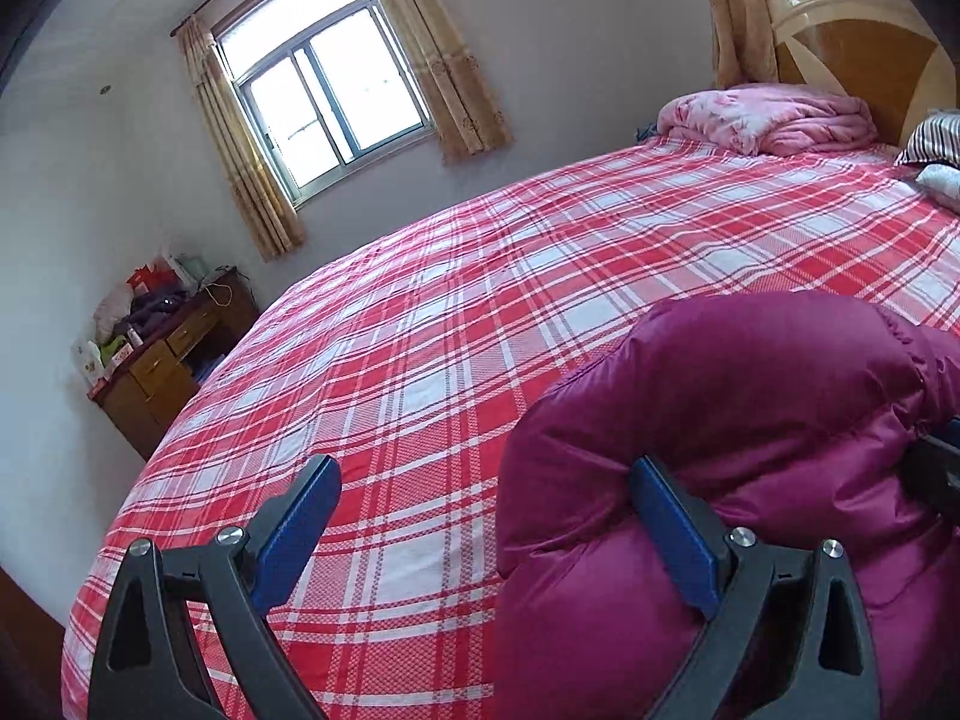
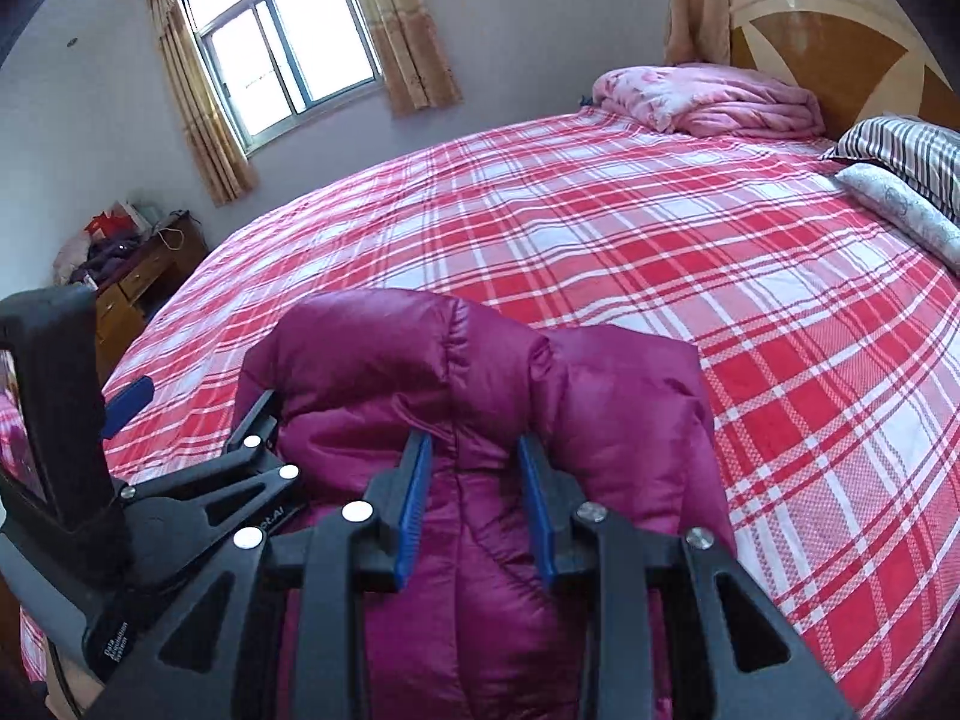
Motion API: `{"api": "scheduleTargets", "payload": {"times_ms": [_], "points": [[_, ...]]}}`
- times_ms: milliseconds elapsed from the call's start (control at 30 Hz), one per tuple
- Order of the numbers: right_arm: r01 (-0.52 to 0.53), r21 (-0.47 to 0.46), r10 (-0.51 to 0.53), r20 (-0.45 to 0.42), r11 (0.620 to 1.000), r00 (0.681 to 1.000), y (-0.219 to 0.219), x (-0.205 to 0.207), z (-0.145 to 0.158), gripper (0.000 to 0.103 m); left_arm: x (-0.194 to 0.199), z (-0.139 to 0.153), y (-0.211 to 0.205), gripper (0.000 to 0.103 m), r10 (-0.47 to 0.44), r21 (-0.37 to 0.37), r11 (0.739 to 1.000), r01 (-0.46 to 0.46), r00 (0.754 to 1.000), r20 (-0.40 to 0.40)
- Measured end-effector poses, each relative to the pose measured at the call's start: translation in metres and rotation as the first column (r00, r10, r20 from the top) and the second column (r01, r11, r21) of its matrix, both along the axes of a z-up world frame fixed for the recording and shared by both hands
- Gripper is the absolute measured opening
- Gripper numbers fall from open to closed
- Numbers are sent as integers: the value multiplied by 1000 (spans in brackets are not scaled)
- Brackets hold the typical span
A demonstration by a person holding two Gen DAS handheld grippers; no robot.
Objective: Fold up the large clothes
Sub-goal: 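Grasp the folded magenta jacket bundle with the right tool while the left tool grips it too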
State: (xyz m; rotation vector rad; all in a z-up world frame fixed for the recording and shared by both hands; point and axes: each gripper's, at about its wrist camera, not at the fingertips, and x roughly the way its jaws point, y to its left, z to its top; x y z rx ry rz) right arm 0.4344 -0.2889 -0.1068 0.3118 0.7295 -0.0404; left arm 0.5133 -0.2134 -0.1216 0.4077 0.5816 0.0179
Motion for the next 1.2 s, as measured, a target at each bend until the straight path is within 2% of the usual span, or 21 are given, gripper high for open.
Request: {"api": "scheduleTargets", "payload": {"times_ms": [100,167,667,1200], "points": [[7,17,-6,-16,1000,1000,-8,6,-8,33,-1,-8,-9,98,-3,49,999,2,1000,11],[5,17,-5,-15,1000,1000,-9,7,-14,33,-3,-12,-10,98,-6,57,998,5,1000,18],[13,43,-11,-34,999,999,-12,12,-33,34,1,-27,-10,98,-26,39,999,27,1000,-15],[15,22,-14,-64,1000,998,-10,16,-38,34,4,-32,-11,98,-36,25,999,37,999,-39]]}}
